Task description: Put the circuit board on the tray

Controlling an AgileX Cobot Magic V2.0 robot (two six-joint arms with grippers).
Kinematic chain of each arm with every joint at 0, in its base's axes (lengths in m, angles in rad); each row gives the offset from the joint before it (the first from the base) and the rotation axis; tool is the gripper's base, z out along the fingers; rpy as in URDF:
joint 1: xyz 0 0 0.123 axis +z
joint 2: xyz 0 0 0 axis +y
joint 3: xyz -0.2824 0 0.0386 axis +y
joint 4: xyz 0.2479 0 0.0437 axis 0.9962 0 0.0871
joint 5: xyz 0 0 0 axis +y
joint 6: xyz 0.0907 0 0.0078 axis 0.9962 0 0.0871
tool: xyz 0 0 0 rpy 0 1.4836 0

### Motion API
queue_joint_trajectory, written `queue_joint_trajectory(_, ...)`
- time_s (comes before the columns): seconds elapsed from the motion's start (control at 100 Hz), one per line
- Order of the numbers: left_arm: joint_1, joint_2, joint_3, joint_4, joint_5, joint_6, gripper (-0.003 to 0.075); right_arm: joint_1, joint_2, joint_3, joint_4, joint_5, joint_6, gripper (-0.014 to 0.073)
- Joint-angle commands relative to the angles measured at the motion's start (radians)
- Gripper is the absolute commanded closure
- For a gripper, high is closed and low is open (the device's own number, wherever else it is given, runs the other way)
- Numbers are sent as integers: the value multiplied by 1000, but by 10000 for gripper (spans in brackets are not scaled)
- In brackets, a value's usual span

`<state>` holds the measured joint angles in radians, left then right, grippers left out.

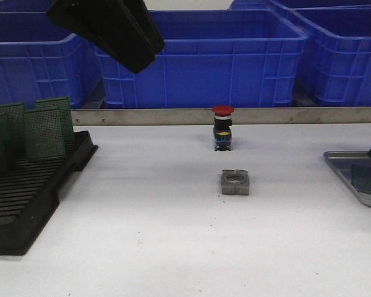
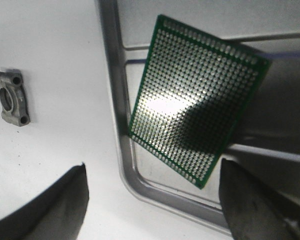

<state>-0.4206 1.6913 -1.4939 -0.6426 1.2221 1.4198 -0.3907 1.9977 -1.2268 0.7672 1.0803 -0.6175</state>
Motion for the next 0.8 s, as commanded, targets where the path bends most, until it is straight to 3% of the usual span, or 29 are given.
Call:
queue_joint_trajectory(0.0, -8, -43, -29, -63, 44, -3, 184, -7, -47, -28, 24, 28, -4, 24)
queue_joint_trajectory(0.17, 37, -43, -51, 19, 27, -3, 184, -7, -47, -29, 24, 31, -4, 24)
queue_joint_trajectory(0.57, 260, -28, -67, 285, -158, -3, 184, -7, -47, -29, 25, 30, -4, 24)
queue_joint_trajectory(0.79, 315, 39, -67, 338, -221, 38, 184, -7, -47, -29, 25, 30, -4, 24)
